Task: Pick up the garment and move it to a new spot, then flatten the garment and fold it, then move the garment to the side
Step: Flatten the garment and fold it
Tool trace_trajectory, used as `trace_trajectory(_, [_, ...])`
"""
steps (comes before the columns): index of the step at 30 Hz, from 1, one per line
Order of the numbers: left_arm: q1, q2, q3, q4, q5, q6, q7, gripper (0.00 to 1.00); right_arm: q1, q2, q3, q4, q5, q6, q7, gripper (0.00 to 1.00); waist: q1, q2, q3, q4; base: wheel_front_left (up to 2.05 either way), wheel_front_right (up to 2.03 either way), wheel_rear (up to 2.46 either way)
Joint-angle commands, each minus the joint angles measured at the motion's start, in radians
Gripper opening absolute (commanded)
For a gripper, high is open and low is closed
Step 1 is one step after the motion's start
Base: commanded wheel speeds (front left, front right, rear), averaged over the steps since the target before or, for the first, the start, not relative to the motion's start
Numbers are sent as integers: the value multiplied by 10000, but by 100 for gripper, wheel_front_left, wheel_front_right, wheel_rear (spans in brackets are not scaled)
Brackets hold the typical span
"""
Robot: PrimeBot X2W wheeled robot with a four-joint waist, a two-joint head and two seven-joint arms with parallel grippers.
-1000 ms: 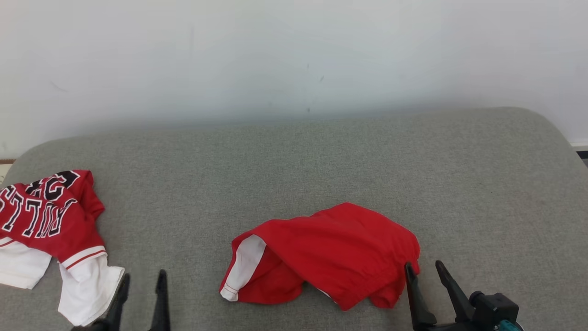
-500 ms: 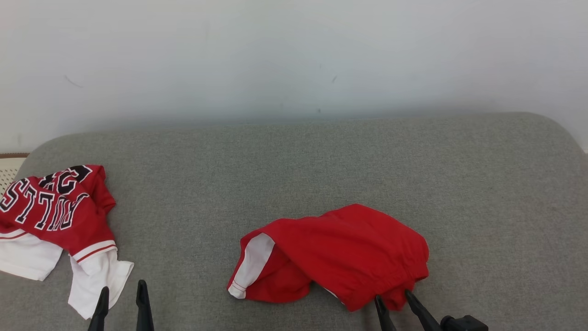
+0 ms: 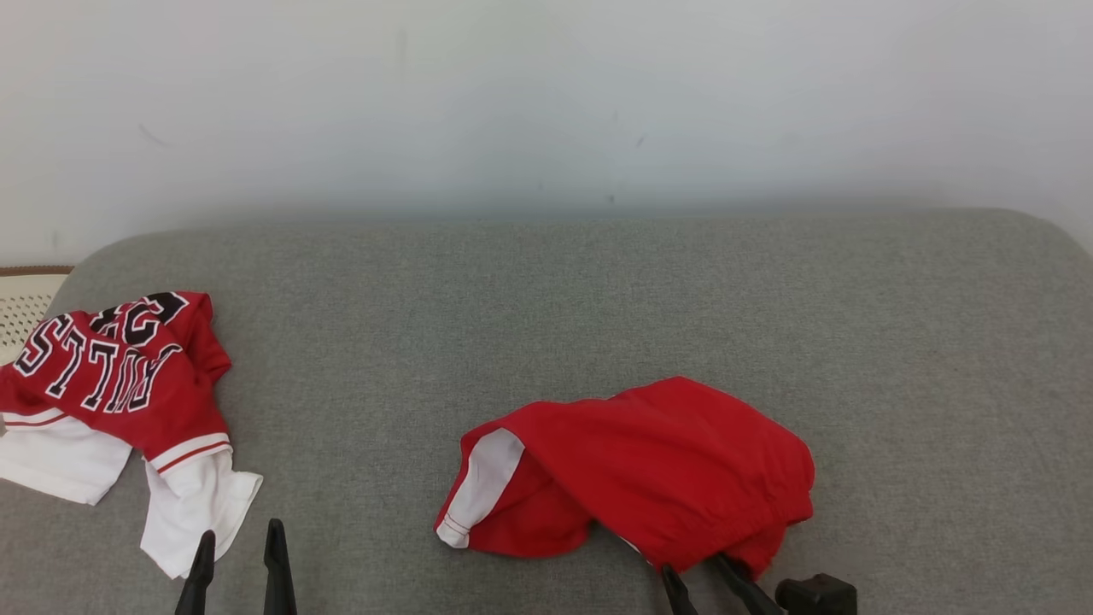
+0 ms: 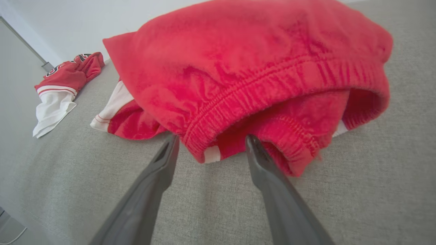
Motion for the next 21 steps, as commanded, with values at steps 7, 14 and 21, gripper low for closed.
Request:
trace_trajectory(7, [-79,-120,157,116,226,-187,-29,100,-959,179,530,1397,200,6,-356,82,0,0,63,281,0,0,0])
trace_trajectory(14, [4,-180,282,67,254,-204,-29,100,-1463,175,291,1725,138,6,-706,0,0,0,120,340,0,0,0])
trace_trajectory(21, [67,-193,318,14,167,-121,-29,100,-1594,-365,201,499,703,6,-576,0,0,0,187,57,0,0,0])
